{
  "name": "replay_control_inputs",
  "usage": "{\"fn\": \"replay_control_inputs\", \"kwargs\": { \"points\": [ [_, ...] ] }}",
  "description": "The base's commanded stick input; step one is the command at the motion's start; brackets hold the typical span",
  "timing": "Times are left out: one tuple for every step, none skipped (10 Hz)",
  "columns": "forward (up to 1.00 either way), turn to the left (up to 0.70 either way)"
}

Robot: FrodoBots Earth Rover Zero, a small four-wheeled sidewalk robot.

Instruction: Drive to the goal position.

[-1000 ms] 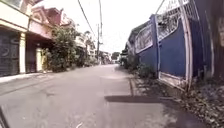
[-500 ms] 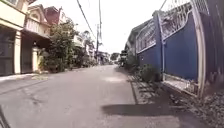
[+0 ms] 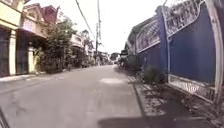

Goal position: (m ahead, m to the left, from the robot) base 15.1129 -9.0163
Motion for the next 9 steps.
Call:
{"fn": "replay_control_inputs", "kwargs": {
  "points": [
    [0.7,0.0],
    [0.7,0.0],
    [0.69,0.0],
    [0.7,0.0],
    [0.7,0.0],
    [0.7,0.0],
    [0.7,0.0],
    [0.7,0.0],
    [0.7,0.0]
  ]
}}
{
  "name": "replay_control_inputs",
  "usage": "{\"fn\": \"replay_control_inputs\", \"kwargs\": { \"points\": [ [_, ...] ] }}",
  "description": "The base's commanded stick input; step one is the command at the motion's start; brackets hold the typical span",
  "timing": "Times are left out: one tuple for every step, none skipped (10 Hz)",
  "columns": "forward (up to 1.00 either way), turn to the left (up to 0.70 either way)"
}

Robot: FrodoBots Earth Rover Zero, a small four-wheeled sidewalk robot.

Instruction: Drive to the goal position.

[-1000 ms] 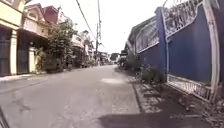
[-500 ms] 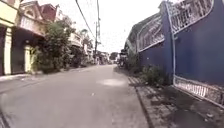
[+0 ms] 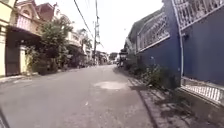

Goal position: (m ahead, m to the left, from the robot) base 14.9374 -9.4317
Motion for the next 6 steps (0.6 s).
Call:
{"fn": "replay_control_inputs", "kwargs": {
  "points": [
    [0.7,0.0],
    [0.7,0.0],
    [0.7,0.0],
    [0.7,0.0],
    [0.7,0.0],
    [0.7,0.0]
  ]
}}
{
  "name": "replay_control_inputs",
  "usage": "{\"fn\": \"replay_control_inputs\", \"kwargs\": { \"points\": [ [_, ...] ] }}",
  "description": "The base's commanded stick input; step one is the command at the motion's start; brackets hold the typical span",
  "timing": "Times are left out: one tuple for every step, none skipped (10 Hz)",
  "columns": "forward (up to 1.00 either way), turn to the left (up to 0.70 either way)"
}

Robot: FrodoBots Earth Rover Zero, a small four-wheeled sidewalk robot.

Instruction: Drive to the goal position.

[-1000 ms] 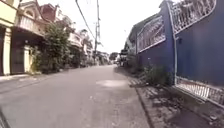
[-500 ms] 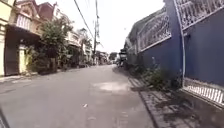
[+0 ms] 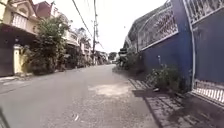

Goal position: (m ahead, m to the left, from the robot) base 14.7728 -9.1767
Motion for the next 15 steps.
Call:
{"fn": "replay_control_inputs", "kwargs": {
  "points": [
    [0.7,0.0],
    [0.7,0.0],
    [0.7,0.0],
    [0.7,0.0],
    [0.7,0.0],
    [0.7,0.0],
    [0.7,0.0],
    [0.7,0.0],
    [0.7,0.0],
    [0.7,0.0],
    [0.7,0.0],
    [0.7,0.0],
    [0.7,0.0],
    [0.7,0.0],
    [0.7,0.0]
  ]
}}
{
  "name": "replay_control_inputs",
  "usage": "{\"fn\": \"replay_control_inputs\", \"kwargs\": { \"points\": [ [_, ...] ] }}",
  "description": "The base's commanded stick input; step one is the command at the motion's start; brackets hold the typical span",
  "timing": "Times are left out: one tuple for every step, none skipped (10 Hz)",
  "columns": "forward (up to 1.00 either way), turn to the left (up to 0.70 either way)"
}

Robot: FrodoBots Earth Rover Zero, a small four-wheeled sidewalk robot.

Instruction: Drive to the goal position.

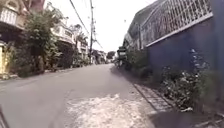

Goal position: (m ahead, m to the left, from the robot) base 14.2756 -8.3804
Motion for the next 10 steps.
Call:
{"fn": "replay_control_inputs", "kwargs": {
  "points": [
    [0.7,0.0],
    [0.7,0.0],
    [0.7,0.0],
    [0.7,0.01],
    [0.7,0.1],
    [0.7,0.32],
    [0.7,0.31],
    [0.7,0.05],
    [0.7,0.01],
    [0.7,0.0]
  ]
}}
